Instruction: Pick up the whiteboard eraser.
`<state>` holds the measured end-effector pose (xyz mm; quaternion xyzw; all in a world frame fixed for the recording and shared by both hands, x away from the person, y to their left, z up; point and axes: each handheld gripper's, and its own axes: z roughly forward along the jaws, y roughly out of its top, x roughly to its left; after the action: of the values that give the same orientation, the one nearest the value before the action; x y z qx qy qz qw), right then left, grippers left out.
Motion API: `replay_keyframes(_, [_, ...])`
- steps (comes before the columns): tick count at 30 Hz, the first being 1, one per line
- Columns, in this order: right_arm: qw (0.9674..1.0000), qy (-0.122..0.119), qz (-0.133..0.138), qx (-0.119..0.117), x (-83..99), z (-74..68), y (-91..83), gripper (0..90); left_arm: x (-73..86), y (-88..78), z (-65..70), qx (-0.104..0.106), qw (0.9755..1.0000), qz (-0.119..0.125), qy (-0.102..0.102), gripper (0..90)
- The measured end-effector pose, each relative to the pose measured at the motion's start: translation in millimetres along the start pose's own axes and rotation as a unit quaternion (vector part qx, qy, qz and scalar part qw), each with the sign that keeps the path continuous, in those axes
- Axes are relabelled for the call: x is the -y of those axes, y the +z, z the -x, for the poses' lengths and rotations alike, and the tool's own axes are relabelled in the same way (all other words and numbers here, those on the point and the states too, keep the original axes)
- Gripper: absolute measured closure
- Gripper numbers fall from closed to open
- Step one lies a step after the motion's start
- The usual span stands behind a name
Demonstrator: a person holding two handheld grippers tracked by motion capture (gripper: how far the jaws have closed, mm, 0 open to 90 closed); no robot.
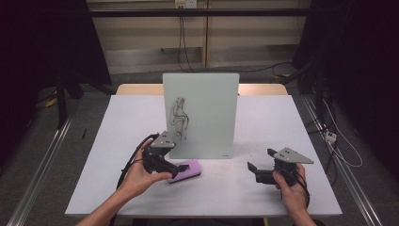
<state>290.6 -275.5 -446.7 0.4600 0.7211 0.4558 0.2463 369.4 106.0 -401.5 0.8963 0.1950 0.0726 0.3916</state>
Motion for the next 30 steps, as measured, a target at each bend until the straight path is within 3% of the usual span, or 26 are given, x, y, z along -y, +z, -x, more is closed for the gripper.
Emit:
replay_keyframes(2, [1.0,0.003,-0.001,-0.001,0.0,-0.4,0.6,6.5,-0.8,2.3,0.7,0.002,1.0,-0.005,0.002,12.3])
replay_keyframes(3, [1.0,0.004,-0.001,0.0,0.0,-0.4,0.9,6.6,-1.7,3.7,0.6,0.004,0.9997,-0.02,0.012,14.3])
replay_keyframes(4, [1.0,0.004,-0.001,0.0,0.0,-0.4,0.9,6.6,-2.3,5.0,3.4,-0.014,0.9993,-0.034,0.013,14.3])
replay_keyframes(5, [1.0,0.003,-0.001,0.0,0.1,-0.1,0.8,6.6,-1.2,8.2,3.5,0.0,0.9995,-0.03,0.013,15.9])
replay_keyframes(10, [1.0,0.001,-0.001,-0.001,0.5,0.5,0.3,6.6,-0.4,18.4,6.3,0.024,0.9981,-0.051,0.024,17.7])
replay_keyframes(11, [1.0,-0.001,-0.001,-0.001,0.5,0.5,0.2,6.6,-0.1,20.4,7.7,0.029,0.9964,-0.075,0.027,19.4])
replay_keyframes(12, [1.0,-0.001,0.0,-0.002,0.5,0.3,0.1,6.5,0.4,21.7,7.7,0.028,0.9956,-0.082,0.035,20.0])
replay_keyframes(13, [1.0,-0.001,-0.001,-0.002,0.5,0.1,-0.1,6.5,0.1,21.3,9.2,0.012,0.9947,-0.094,0.039,20.6])
replay_keyframes(14, [1.0,-0.001,-0.001,-0.002,0.5,0.1,-0.1,6.5,0.1,21.3,9.2,0.012,0.9947,-0.094,0.039,23.0])
replay_keyframes(15, [1.0,0.0,-0.002,-0.003,0.4,0.0,0.1,6.5,1.9,23.2,7.1,0.035,0.9953,-0.084,0.033,25.0])
replay_keyframes(16, [1.0,0.0,-0.002,-0.003,0.4,0.0,0.1,6.5,1.8,23.3,6.3,0.04,0.9947,-0.089,0.034,25.0])
replay_keyframes(19, [1.0,0.001,-0.002,-0.003,0.4,-0.3,1.2,6.5,2.2,24.0,6.8,0.035,0.9949,-0.089,0.03,26.3])
replay_keyframes(21, [1.0,0.001,-0.003,-0.003,0.5,-0.5,1.1,6.5,1.9,24.2,6.8,0.047,0.9935,-0.098,0.034,27.7])
replay_keyframes(22, [1.0,0.001,-0.003,-0.003,0.5,-0.5,1.2,6.5,2.8,25.8,8.0,0.043,0.9936,-0.099,0.033,27.7])
replay_keyframes(23, [1.0,0.0,-0.003,-0.003,0.5,-0.5,1.3,6.5,3.7,27.9,8.5,0.048,0.9916,-0.115,0.036,27.9])
replay_keyframes(30, [1.0,-0.001,-0.007,-0.007,0.8,-0.6,1.7,6.4,5.3,34.7,12.6,0.047,0.9893,-0.129,0.048,34.2])
